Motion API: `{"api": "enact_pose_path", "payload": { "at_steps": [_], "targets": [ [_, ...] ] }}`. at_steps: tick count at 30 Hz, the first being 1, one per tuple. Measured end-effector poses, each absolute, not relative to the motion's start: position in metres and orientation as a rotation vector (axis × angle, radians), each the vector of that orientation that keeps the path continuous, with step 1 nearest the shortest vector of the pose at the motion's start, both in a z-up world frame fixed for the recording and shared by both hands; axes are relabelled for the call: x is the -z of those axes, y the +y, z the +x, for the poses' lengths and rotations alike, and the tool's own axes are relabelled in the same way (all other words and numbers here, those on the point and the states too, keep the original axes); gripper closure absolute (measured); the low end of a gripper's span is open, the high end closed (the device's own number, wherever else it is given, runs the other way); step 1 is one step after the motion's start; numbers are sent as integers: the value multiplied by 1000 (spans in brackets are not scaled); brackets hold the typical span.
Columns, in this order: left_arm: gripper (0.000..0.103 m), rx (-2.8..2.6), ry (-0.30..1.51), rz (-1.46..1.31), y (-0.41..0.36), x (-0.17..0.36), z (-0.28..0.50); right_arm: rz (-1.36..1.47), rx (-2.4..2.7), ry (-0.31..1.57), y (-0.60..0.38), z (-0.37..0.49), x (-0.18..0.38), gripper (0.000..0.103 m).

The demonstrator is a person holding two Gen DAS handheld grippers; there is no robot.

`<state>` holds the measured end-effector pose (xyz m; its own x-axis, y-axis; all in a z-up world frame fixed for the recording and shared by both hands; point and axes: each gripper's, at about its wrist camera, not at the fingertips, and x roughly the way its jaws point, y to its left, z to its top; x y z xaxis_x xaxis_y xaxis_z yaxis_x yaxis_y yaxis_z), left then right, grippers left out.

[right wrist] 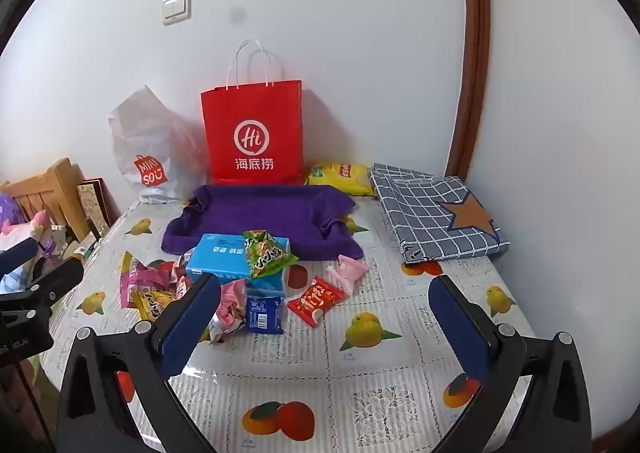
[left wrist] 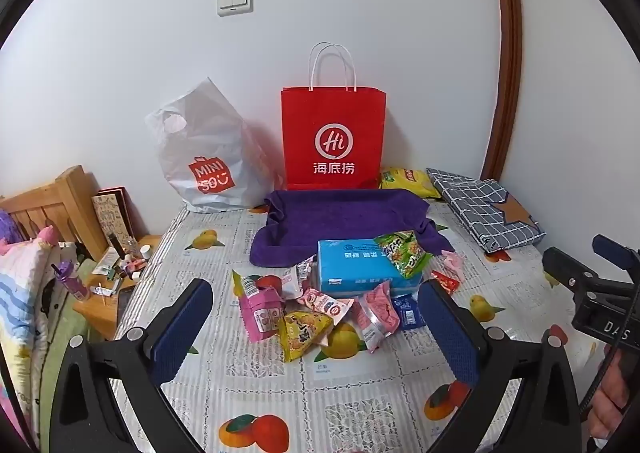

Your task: Organize snacks

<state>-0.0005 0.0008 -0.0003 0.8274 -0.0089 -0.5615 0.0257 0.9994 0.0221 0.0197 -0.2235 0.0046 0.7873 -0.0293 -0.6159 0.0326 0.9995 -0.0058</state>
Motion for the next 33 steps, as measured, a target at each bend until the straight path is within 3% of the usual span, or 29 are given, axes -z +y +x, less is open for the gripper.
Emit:
{"api": "enact_pose_path", "payload": {
  "at_steps": [33],
  "targets": [
    [0, 21, 583, 25, 3, -4, -3, 29, 25, 659, -223, 12, -8, 1]
  ]
}}
